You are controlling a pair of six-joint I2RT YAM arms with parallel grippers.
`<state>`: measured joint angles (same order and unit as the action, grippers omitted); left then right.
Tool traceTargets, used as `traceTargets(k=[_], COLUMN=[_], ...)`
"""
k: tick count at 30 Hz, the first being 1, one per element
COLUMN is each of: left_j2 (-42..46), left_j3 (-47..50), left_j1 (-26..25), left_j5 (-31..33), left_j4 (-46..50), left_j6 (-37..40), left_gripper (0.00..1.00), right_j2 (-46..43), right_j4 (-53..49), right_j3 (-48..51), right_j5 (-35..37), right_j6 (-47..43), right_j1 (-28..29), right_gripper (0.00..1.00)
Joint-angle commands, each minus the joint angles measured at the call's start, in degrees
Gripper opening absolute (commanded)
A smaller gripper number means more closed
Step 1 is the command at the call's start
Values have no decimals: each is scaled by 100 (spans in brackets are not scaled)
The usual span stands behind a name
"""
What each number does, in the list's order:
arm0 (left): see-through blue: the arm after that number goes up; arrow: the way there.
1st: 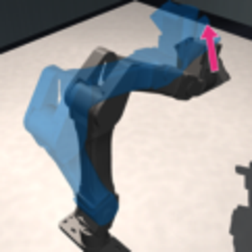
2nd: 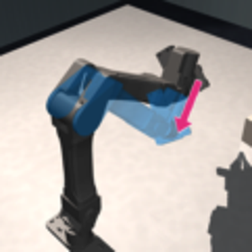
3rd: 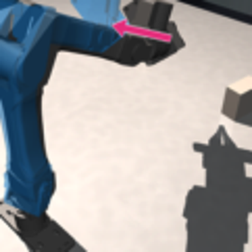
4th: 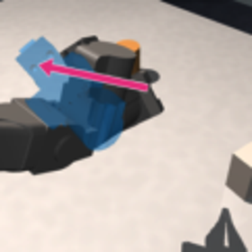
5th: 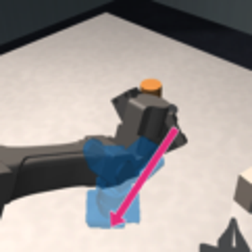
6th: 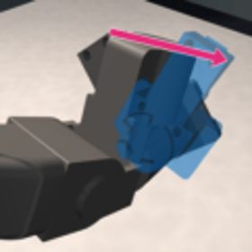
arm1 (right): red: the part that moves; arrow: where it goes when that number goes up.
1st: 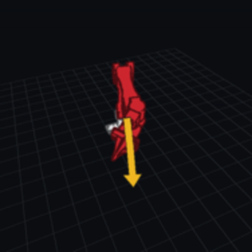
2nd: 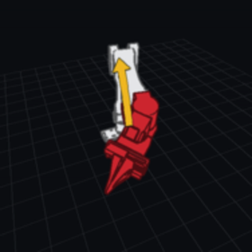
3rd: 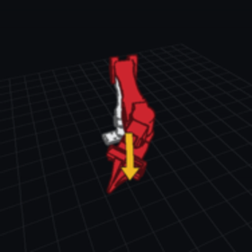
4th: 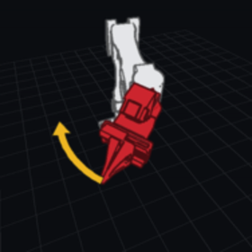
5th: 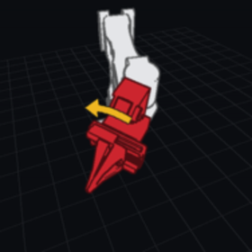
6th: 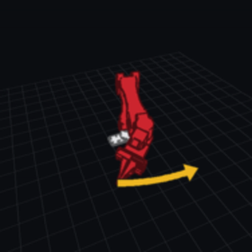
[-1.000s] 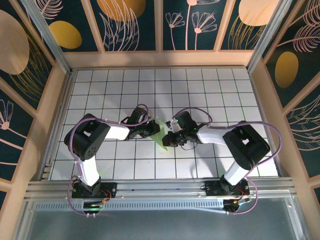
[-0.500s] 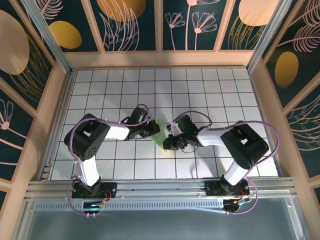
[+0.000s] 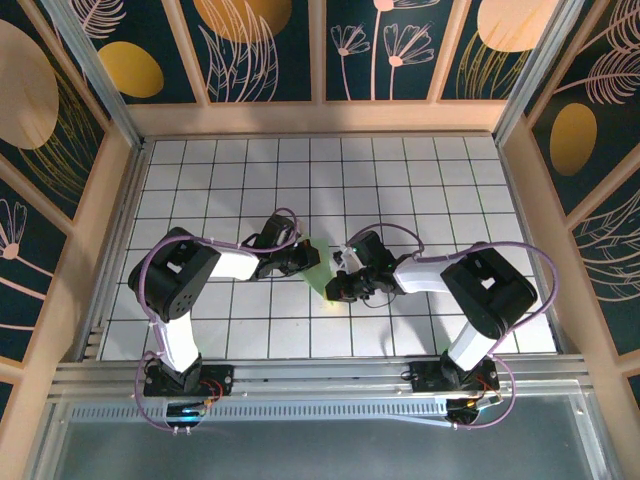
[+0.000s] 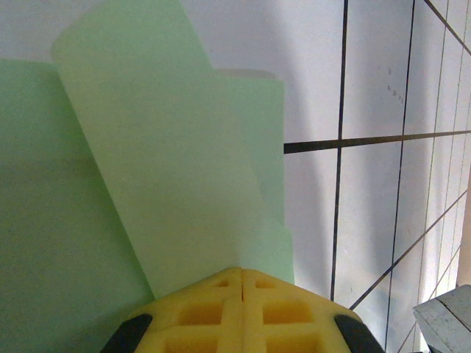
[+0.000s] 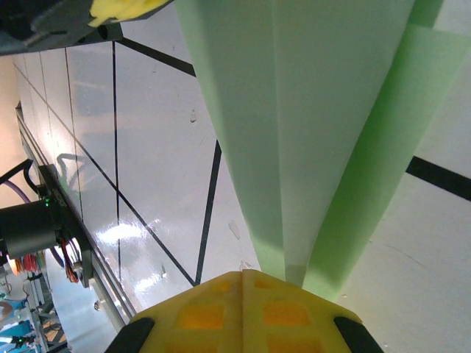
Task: Fold a paper plane with a square sheet of paper (fold left side to right side)
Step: Fourth fold the wing at the center of the table.
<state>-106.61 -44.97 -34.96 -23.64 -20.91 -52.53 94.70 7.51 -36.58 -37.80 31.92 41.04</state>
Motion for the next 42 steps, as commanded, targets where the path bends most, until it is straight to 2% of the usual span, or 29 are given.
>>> traceTargets(k=[1,42], left_j2=[-150,-191], left_j3=[100,100], left_j1=[-10,-7], left_j5=[369,395], left_j4=[575,571], left_j6=[169,178], left_gripper=[0,0], right_j2=[31,-215], right_j4=[-124,-363], right_j3=[115,264], right_j5=[97,221], right_j6=[-24,-55], right_j1=[55,98], right_gripper=[0,0])
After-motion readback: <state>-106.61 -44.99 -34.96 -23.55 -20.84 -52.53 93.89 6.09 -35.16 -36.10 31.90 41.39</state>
